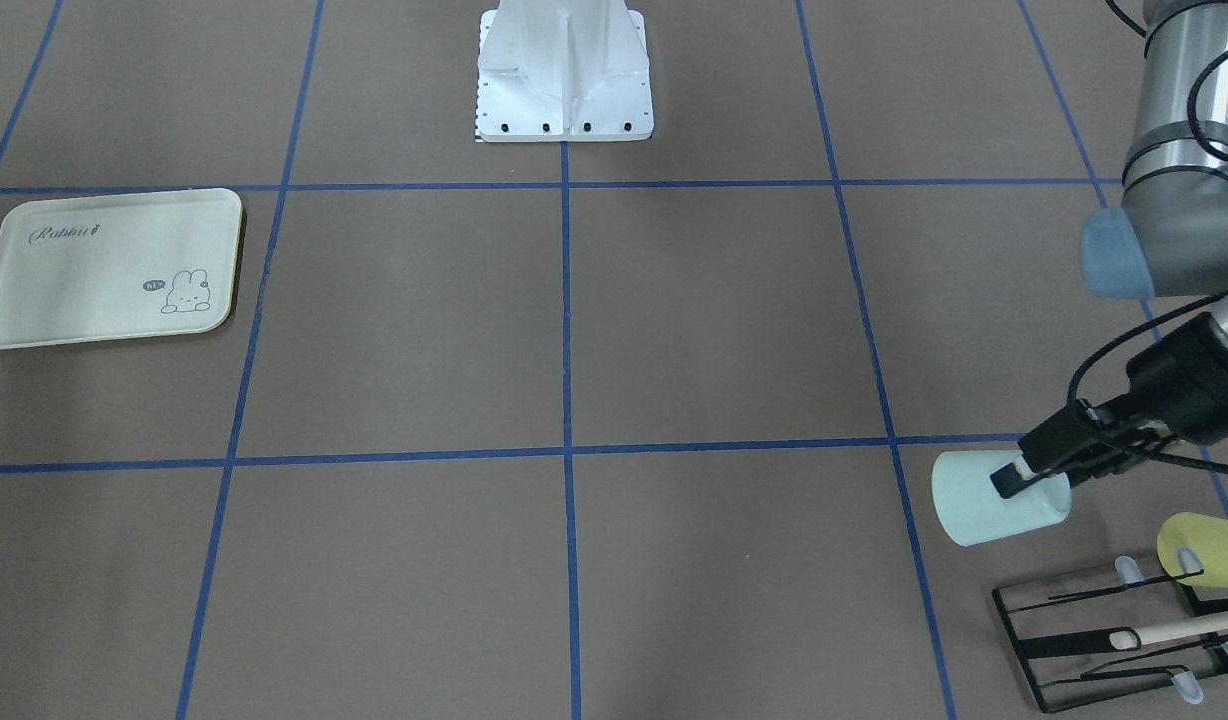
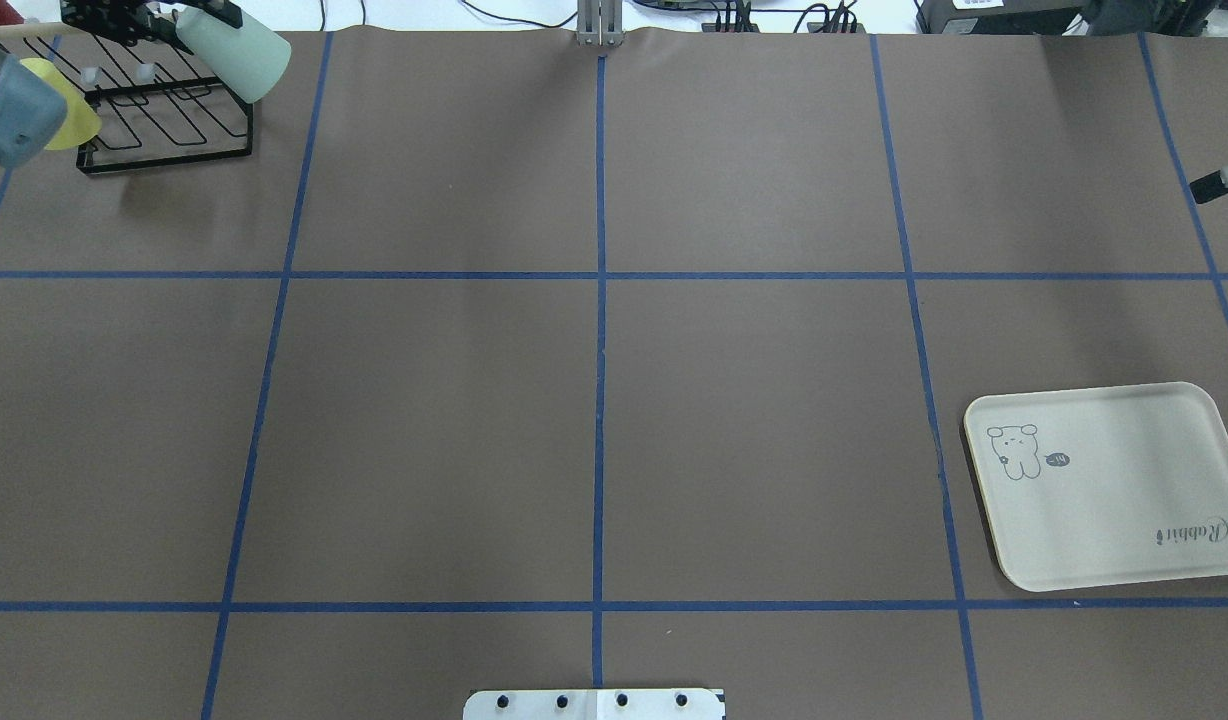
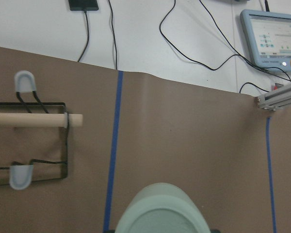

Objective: Left arm grabs green cup and hands to right arm on tray

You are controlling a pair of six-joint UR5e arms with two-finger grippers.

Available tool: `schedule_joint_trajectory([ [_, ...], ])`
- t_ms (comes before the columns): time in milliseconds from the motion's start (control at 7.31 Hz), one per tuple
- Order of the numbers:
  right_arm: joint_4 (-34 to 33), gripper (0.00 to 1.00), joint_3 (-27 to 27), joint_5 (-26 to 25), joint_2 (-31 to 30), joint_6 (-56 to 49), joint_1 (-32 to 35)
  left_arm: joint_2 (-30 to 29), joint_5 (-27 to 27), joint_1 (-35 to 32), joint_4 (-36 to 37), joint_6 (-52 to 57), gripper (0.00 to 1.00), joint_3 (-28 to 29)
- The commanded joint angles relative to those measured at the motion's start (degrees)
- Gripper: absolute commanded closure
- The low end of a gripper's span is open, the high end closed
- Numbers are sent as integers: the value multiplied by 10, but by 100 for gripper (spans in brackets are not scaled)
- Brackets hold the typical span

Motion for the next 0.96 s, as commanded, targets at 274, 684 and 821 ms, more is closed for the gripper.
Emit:
schedule_joint_trajectory([
  [274,2,2,32,18,84,186,-35,-8,8,53,-48,-114,78,-29],
  [684,11,2,136,-214,136,473,-186,-9,8,55,-48,-139,78,-42],
  [821,85,1,130,-229,141,548,-227,-10,8,66,-48,-148,78,-50],
])
